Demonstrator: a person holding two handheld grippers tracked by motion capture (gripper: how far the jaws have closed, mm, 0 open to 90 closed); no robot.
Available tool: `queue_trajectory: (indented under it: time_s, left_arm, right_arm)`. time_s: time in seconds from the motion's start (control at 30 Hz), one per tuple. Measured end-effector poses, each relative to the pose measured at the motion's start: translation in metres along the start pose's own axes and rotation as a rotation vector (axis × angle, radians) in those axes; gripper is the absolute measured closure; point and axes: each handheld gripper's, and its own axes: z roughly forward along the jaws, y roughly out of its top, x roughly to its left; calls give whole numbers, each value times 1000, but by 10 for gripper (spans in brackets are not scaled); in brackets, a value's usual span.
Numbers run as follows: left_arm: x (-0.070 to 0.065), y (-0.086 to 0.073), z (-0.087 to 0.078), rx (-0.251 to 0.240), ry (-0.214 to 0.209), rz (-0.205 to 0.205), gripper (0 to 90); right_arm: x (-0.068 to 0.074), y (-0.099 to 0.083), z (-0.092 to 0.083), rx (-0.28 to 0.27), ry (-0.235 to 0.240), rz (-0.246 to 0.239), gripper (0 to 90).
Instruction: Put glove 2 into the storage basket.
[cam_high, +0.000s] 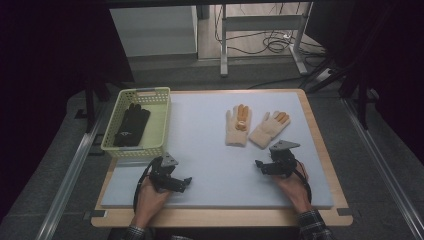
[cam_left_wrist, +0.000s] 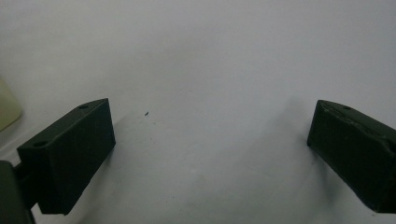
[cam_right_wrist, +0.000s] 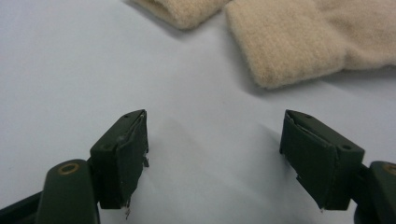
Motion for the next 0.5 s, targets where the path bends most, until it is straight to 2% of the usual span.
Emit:
queue_trajectory:
  time_s: [0.17, 0.27, 0.43, 0.5]
  left_arm:
    - [0, 0, 0, -1, 1, 1, 9]
    - [0, 0, 0, -1, 1, 1, 10]
    - [0, 0, 0, -2, 1, 0, 10]
    - [0, 0, 0, -3, 1, 0, 10]
  right_arm:
    - [-2, 1, -1, -1, 5, 17, 248]
    - [-7, 2, -1, -3, -9, 27, 265]
    - [-26, 20, -5, -24, -30, 58, 363]
    - [-29, 23, -5, -24, -30, 63, 376]
